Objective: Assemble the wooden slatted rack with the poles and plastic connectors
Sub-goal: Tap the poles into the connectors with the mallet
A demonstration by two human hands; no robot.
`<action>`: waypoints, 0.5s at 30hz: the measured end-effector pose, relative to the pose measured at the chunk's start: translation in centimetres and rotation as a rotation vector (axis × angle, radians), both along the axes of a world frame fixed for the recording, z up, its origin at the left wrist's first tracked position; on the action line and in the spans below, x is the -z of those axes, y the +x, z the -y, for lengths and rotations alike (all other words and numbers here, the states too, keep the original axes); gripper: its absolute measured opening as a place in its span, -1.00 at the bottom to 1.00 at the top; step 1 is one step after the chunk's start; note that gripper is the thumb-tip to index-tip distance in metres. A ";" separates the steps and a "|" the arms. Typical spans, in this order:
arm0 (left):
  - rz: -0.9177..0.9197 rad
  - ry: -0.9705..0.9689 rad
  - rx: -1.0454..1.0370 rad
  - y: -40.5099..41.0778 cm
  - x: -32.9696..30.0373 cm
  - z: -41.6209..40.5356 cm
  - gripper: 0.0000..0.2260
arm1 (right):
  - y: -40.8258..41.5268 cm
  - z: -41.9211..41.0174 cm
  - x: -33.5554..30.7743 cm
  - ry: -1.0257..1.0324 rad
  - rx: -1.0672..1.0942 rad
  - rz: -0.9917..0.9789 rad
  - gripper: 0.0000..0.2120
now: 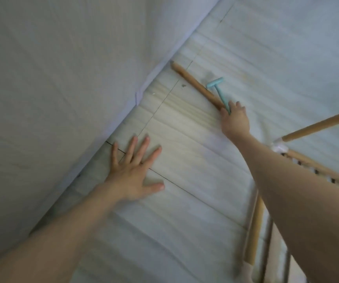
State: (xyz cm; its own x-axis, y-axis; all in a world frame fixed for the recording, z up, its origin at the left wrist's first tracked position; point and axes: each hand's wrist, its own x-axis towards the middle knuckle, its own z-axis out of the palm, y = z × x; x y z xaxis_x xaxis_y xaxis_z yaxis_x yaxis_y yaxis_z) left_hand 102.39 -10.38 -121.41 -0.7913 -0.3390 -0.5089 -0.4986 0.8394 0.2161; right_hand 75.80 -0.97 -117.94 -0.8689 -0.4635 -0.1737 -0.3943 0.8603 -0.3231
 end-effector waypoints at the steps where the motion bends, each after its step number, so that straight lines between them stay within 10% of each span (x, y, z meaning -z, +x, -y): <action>1: 0.000 0.004 -0.002 0.0 -0.1 0.0 -0.17 | -0.4 0.5 0.4 0.033 -0.025 0.004 -0.63; 8: 0.018 0.029 -0.002 0.0 -0.3 -0.1 -0.16 | 5.0 0.8 1.1 0.253 -0.080 -0.198 -0.76; 15: 0.104 0.102 -0.075 -0.5 -3.0 -1.0 -0.29 | 15.9 -1.4 -2.5 -0.166 0.266 0.388 -0.83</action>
State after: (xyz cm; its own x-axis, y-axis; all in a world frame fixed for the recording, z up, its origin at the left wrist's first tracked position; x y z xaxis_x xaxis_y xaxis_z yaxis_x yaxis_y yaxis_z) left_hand 101.87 -9.40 -118.45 -0.7068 -0.3378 -0.6215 -0.5833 0.7754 0.2419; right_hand 91.65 0.47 -115.41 -0.8468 -0.2832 -0.4503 0.0082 0.8394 -0.5435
